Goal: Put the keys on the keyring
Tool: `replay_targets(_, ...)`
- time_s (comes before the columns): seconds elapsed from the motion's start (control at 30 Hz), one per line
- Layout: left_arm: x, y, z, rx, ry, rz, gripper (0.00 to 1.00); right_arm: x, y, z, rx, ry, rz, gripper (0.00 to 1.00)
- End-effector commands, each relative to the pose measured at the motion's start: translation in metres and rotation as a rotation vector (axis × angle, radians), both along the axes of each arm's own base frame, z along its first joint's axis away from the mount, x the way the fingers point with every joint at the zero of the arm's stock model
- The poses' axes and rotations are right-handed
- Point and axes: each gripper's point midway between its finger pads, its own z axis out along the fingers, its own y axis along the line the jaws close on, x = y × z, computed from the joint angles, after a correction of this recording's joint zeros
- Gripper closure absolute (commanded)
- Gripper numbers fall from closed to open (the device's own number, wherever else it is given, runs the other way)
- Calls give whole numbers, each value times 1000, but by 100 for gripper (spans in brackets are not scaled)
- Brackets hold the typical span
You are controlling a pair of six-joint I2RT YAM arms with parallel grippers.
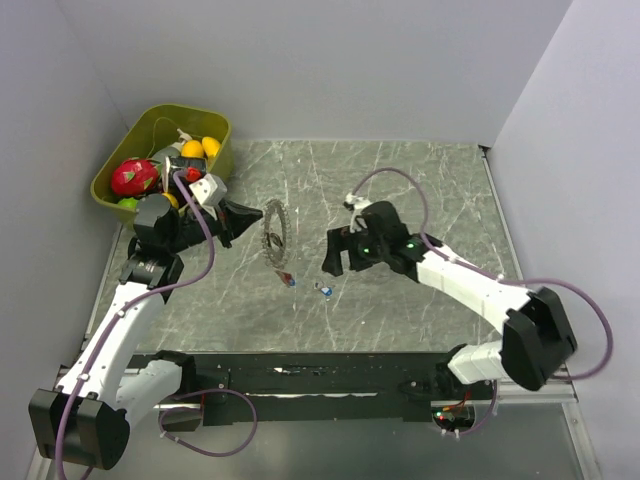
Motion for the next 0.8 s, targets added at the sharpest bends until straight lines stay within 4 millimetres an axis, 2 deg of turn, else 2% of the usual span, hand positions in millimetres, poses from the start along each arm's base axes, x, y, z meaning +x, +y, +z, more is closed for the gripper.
replay_targets(0.0, -11, -1, 44, -27, -140, -43, 99, 11, 11, -3, -64, -22, 0, 7)
replay_targets(0.07, -12, -1, 44, -30, -138, -46, 99, 17, 18, -11, -81, 2, 1, 11)
replay_targets(0.1, -12, -1, 43, -27, -136, -48, 99, 19, 19, -21, -102, 29, 0, 14)
replay_targets(0.13, -12, 0, 45, -28, -140, -45, 99, 25, 24, -17, -97, 28, -1, 21)
replay_targets(0.2, -12, 1, 46, -23, -145, -37, 99, 27, 28, -29, -124, 75, -4, 27)
replay_targets(0.27, -10, 2, 44, -14, -140, -26, 99, 33, 33, -28, -127, 96, -30, 28)
replay_targets(0.3, -10, 3, 45, -10, -144, -24, 99, 33, 30, -40, -173, 133, -48, 28)
replay_targets(0.33, -11, 3, 45, -10, -147, -22, 99, 36, 35, -37, -177, 134, -61, 28)
replay_targets(0.4, -10, 3, 44, -14, -145, -20, 99, 35, 34, -49, -217, 180, -75, 31)
replay_targets(0.43, -10, 3, 44, -17, -145, -21, 99, 35, 39, -48, -218, 186, -85, 32)
replay_targets(0.67, -12, 1, 42, -29, -137, -36, 99, 22, 52, -73, -272, 287, -96, 35)
replay_targets(0.77, -13, 0, 40, -31, -134, -42, 99, 18, 55, -86, -290, 324, -98, 39)
